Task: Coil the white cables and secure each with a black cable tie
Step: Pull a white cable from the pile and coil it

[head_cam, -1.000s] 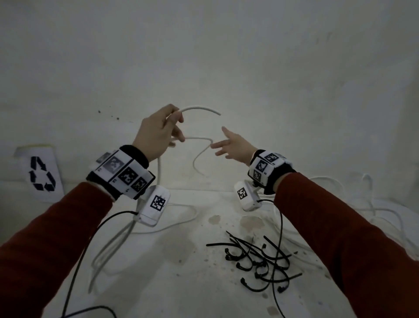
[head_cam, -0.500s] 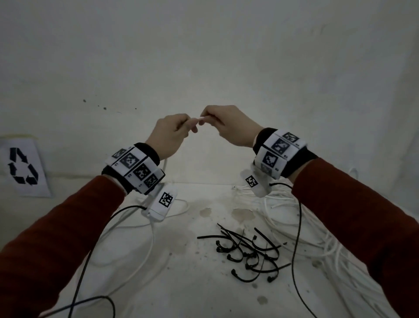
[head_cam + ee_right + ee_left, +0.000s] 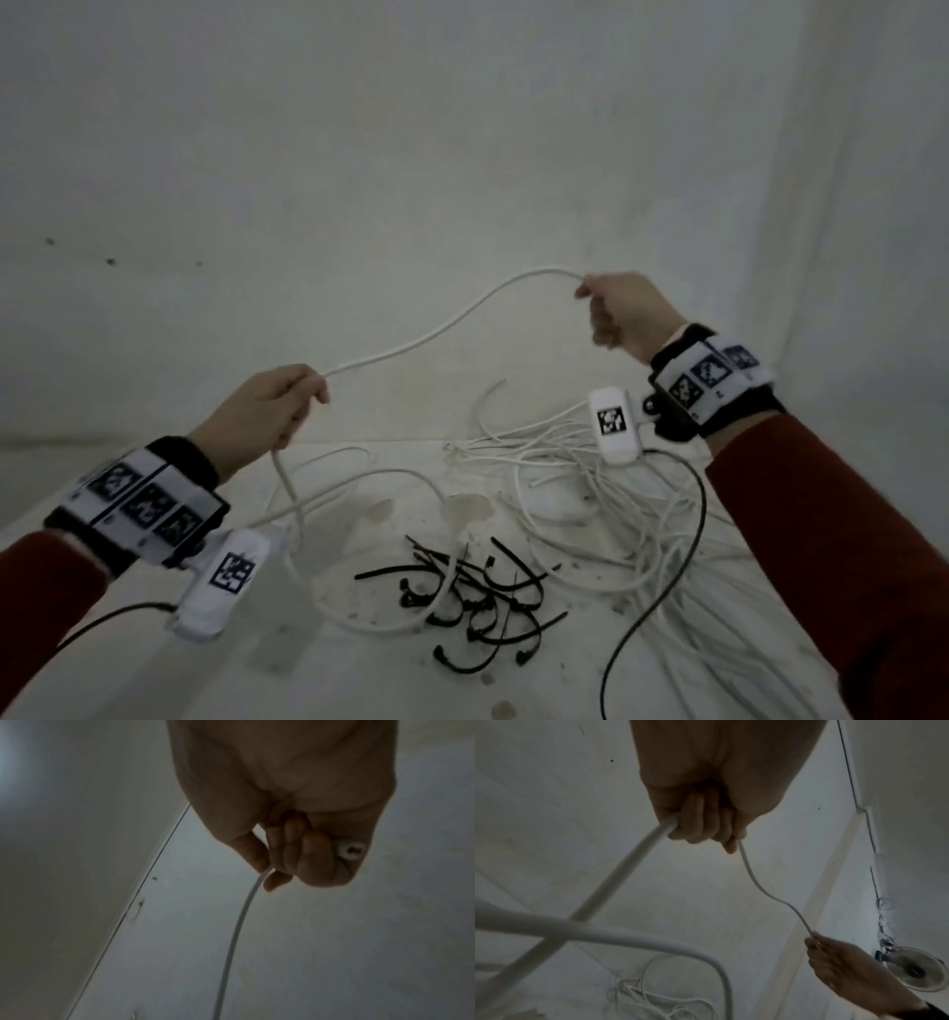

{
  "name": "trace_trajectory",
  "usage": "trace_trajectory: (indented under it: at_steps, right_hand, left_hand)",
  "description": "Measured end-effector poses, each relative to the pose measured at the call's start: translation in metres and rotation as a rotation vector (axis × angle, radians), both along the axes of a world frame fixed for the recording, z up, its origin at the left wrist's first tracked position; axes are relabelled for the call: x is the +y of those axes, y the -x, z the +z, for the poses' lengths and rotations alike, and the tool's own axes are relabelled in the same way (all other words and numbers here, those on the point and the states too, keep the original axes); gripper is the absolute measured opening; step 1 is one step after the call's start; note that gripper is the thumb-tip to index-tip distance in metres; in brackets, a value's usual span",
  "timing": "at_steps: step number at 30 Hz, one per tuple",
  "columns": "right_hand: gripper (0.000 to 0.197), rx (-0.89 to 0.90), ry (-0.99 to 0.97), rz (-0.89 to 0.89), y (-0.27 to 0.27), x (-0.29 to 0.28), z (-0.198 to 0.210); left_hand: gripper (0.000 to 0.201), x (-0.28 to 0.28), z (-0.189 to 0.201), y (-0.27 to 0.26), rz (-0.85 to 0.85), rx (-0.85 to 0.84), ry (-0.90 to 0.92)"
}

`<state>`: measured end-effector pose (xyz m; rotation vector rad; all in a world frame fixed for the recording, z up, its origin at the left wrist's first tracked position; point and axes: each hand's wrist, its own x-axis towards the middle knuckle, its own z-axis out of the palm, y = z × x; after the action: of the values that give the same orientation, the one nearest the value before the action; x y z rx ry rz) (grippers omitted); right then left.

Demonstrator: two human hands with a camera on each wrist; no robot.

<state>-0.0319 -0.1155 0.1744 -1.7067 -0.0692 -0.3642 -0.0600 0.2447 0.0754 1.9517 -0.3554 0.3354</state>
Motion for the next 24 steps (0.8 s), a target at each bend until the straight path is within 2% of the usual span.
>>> trace_trajectory:
  at_steps: [2,4,6,8,11,14,17,19,22,24]
  right_hand:
    - [0.035,0.187,-0.158,0.252,0.013,-0.012,-0.016]
    - [0.025,0.252,-0.373,0.531,0.031,-0.020,-0.025]
    - [0.016,0.207,-0.601,0.758,0.045,-0.025,-0.029]
    - [0.024,0.119,-0.801,0.911,0.054,-0.024,-0.029]
    - [0.028,-0.113,-0.965,0.901,0.067,-0.006,-0.020]
    - [0.019,-0.319,-1.030,0.735,0.071,0.021,-0.008]
    - [0.013,-0.427,-0.937,0.569,0.064,0.045,-0.009]
    - [0.015,-0.468,-0.799,0.465,0.056,0.059,-0.014]
    - [0.014,-0.538,-0.304,0.254,0.047,0.076,-0.024]
    - [0.017,-0.560,0.083,0.196,0.045,0.082,-0.032]
  left_hand:
    - [0.029,0.000,0.005,-0.006,0.161,-0.117,-0.032]
    - [0.028,0.004,0.010,-0.008,0.273,-0.198,-0.111]
    - [0.026,0.003,0.015,-0.007,0.312,-0.246,-0.255]
    - [0.025,-0.003,0.016,-0.004,0.298,-0.294,-0.396]
    - [0.021,-0.017,0.011,0.006,0.200,-0.396,-0.521]
    - [0.025,-0.026,-0.001,0.015,0.036,-0.569,-0.629]
    - [0.044,-0.030,-0.008,0.023,-0.123,-0.652,-0.728]
    - [0.042,-0.031,-0.008,0.030,-0.183,-0.701,-0.767]
    - [0.036,-0.027,0.001,0.044,-0.227,-0.760,-0.772]
    - [0.033,-0.021,0.011,0.052,-0.242,-0.772,-0.754]
